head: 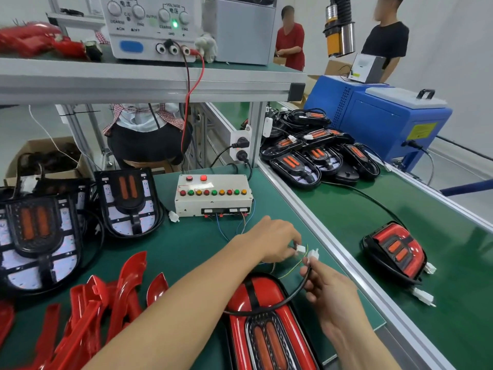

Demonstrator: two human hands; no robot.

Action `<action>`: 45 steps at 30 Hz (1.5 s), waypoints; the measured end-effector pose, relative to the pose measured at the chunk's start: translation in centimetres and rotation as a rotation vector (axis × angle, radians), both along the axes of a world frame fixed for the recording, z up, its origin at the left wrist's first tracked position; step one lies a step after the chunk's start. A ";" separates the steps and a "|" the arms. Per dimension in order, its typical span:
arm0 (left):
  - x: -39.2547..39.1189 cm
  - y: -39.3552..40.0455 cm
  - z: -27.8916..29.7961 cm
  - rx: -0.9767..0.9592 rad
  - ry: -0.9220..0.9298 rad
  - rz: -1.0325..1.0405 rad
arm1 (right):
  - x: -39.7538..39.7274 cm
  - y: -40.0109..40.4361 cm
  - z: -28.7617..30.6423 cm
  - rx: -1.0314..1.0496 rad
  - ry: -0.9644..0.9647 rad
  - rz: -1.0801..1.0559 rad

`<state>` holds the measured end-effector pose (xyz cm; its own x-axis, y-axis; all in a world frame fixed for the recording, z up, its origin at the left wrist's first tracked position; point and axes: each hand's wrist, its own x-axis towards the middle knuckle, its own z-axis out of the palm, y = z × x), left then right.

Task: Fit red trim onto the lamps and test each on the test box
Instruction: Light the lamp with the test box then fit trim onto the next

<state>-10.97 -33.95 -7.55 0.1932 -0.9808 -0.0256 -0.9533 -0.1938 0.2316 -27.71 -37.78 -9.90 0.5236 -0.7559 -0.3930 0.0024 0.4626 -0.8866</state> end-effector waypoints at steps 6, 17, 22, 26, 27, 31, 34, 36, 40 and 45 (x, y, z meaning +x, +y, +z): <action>1.0 2.7 1.6 -0.122 0.147 0.033 | -0.2 -0.1 -0.3 -0.203 0.099 0.135; 0.7 5.4 4.0 -0.132 0.303 -0.031 | -0.5 -0.3 0.9 -0.628 0.224 0.387; 0.8 6.3 4.4 -0.121 0.305 -0.067 | -0.7 -0.7 1.2 -0.663 0.236 0.470; 1.0 6.9 4.2 -0.115 0.301 -0.096 | -0.9 -0.8 1.2 -0.669 0.231 0.536; 0.9 7.0 4.1 -0.107 0.301 -0.106 | -0.9 -0.8 1.4 -0.675 0.235 0.559; 0.8 7.1 3.7 -0.087 0.304 -0.102 | -0.8 -1.1 1.9 -0.695 0.255 0.625; 1.0 7.2 3.8 -0.065 0.284 -0.100 | -0.9 -1.2 2.0 -0.682 0.249 0.636; 1.2 7.3 4.0 -0.059 0.291 -0.090 | -0.9 -1.3 2.1 -0.662 0.234 0.634; 1.7 7.6 4.6 -0.076 0.285 -0.095 | -0.9 -1.2 2.2 -0.639 0.214 0.635; 1.3 7.6 5.4 -0.089 0.175 -0.181 | -1.1 -1.0 2.6 -0.621 0.206 0.661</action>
